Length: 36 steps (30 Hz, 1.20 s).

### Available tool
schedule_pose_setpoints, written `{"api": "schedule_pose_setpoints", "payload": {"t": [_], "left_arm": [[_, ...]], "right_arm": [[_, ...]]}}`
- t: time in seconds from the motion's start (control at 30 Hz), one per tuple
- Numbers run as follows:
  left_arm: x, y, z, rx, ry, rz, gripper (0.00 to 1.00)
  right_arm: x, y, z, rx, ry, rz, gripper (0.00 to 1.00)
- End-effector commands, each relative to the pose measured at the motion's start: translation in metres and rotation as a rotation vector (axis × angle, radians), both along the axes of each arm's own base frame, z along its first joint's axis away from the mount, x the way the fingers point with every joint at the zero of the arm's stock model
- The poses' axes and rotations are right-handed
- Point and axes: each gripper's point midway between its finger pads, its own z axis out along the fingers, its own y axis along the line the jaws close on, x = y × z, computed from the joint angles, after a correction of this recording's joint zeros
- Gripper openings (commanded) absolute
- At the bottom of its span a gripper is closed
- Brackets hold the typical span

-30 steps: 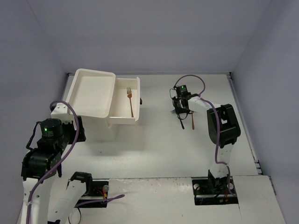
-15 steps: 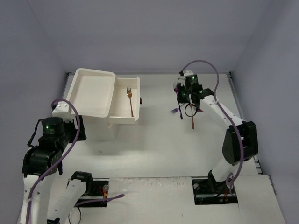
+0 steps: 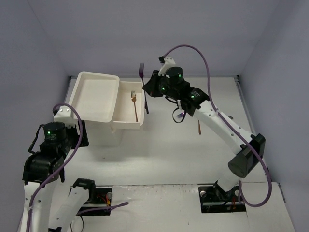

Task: Sort the eating utensils into containers

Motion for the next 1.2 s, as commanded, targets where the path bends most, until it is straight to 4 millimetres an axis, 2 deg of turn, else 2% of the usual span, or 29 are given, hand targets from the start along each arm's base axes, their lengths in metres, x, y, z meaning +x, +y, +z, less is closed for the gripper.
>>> {"api": "schedule_pose_setpoints", "payload": {"t": [0.0, 0.17, 0.27, 0.37, 0.47, 0.53, 0.6, 0.63, 0.73, 0.8, 0.87, 0.9, 0.93, 1.03, 1.07, 1.17], "left_arm": [[0.008, 0.001, 0.015, -0.009, -0.041, 0.021, 0.69], [0.008, 0.0, 0.015, -0.01, -0.04, 0.019, 0.69], [0.008, 0.0, 0.016, -0.012, -0.046, 0.02, 0.69], [0.007, 0.0, 0.016, -0.011, -0.05, 0.02, 0.69], [0.007, 0.001, 0.017, -0.013, -0.051, 0.022, 0.69], [0.007, 0.0, 0.017, -0.013, -0.052, 0.02, 0.69], [0.007, 0.0, 0.017, -0.012, -0.052, 0.018, 0.69], [0.007, 0.0, 0.017, -0.012, -0.053, 0.018, 0.69], [0.006, 0.0, 0.017, -0.013, -0.055, 0.017, 0.69], [0.006, 0.0, 0.017, -0.013, -0.054, 0.015, 0.69], [0.006, -0.001, 0.017, -0.014, -0.057, 0.014, 0.69], [0.006, -0.001, 0.018, -0.015, -0.059, 0.013, 0.69], [0.006, -0.001, 0.018, -0.015, -0.059, 0.013, 0.69], [0.007, -0.001, 0.017, -0.014, -0.055, 0.011, 0.69], [0.007, -0.001, 0.017, -0.014, -0.053, 0.011, 0.69], [0.007, -0.001, 0.017, -0.014, -0.055, 0.011, 0.69]], "right_arm": [[0.019, 0.041, 0.027, 0.162, -0.013, -0.041, 0.01], [0.024, 0.072, 0.002, 0.152, 0.024, -0.031, 0.07], [0.026, 0.079, -0.003, 0.141, 0.018, -0.025, 0.24], [0.028, 0.074, 0.0, 0.106, -0.023, -0.031, 0.35], [0.029, 0.052, 0.012, 0.042, -0.106, -0.064, 0.43], [0.03, 0.023, 0.031, 0.023, -0.158, -0.106, 0.46], [0.03, -0.008, 0.032, -0.021, -0.179, -0.149, 0.48], [0.034, -0.028, 0.027, -0.045, -0.174, -0.184, 0.49], [0.049, -0.107, 0.004, -0.14, -0.145, -0.339, 0.5], [0.041, -0.155, -0.027, -0.244, -0.097, -0.422, 0.51], [0.041, -0.216, -0.047, -0.307, -0.051, -0.534, 0.51], [0.038, -0.238, -0.064, -0.344, -0.015, -0.567, 0.51], [0.033, -0.244, -0.081, -0.374, 0.019, -0.565, 0.51], [0.019, -0.288, -0.132, -0.462, 0.136, -0.606, 0.5], [0.017, -0.297, -0.144, -0.478, 0.169, -0.616, 0.5], [0.004, -0.305, -0.189, -0.506, 0.28, -0.576, 0.5]]}}
